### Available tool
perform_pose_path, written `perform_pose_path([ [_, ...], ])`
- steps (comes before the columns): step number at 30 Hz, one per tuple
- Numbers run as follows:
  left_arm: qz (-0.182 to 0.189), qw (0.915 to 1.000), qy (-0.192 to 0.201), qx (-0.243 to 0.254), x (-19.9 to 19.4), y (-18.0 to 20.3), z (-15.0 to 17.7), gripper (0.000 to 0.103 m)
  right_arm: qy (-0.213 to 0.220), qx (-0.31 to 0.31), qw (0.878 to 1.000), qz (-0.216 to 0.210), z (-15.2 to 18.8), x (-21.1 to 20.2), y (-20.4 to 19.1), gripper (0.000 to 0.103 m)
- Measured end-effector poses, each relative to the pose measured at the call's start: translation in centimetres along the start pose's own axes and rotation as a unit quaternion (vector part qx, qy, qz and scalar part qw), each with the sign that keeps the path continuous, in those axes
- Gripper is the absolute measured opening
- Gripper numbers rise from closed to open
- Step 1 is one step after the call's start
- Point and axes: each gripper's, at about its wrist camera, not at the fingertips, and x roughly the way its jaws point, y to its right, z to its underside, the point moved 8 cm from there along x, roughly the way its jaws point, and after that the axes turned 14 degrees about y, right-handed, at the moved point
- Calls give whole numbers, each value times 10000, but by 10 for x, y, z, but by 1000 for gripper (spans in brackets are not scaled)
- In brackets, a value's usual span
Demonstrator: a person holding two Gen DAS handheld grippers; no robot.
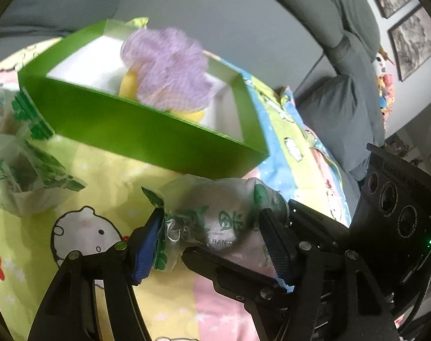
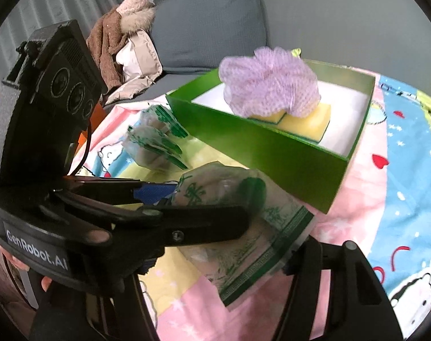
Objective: Organize objects
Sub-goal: 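Lift the plastic bag and carry it over the green box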
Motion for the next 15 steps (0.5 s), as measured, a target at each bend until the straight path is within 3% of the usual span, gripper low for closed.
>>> perform_pose_path([
  [15,294,9973,606,304,-43,28,-47,68,374,-685,9966,247,-54,-35,-40,62],
])
